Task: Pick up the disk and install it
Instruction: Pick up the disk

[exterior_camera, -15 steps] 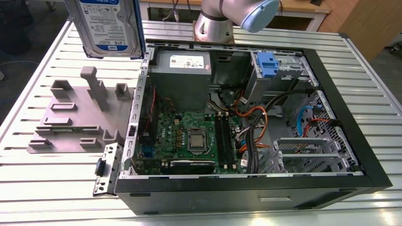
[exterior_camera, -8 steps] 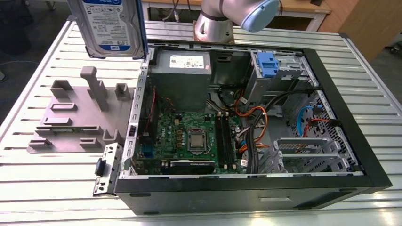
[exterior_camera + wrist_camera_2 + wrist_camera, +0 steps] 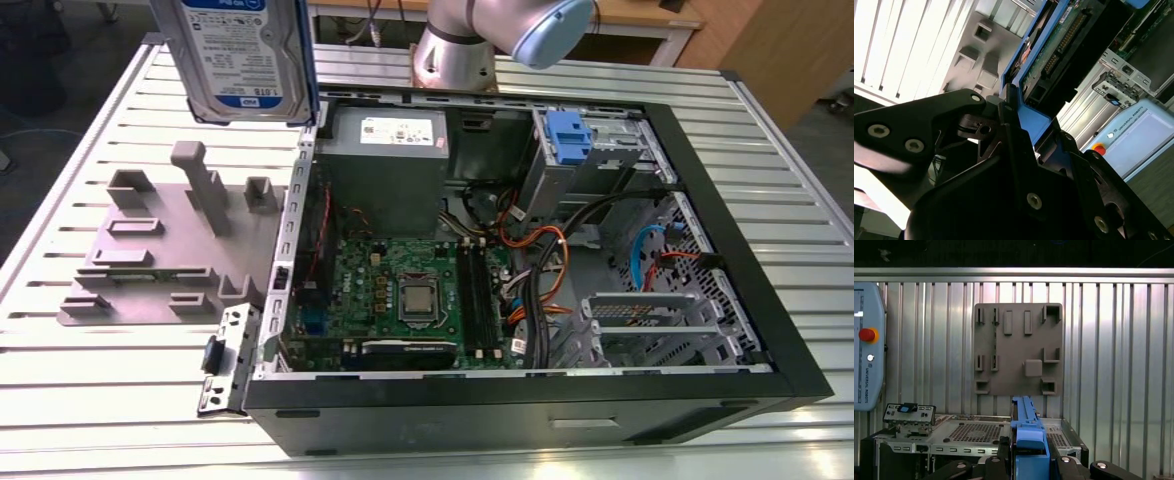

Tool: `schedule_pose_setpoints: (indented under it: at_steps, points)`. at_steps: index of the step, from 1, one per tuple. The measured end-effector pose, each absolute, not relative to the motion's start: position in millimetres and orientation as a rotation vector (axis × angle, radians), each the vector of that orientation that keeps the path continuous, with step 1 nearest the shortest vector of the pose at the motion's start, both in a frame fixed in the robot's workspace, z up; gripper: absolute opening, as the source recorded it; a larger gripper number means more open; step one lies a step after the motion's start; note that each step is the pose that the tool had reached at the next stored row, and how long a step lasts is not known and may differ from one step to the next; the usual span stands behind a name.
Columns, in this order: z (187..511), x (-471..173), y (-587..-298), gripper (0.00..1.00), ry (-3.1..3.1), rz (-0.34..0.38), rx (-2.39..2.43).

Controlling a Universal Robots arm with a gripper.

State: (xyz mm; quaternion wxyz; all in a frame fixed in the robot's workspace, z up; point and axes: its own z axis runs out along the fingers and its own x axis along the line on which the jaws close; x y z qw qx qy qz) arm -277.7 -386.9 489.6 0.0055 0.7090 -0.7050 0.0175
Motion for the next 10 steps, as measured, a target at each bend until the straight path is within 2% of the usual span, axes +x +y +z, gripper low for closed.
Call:
schedule_pose_setpoints:
  at_steps: [10]
  points:
    - [489.5,-272.2,-386.9,0.36,-2.207,0.055,2.22]
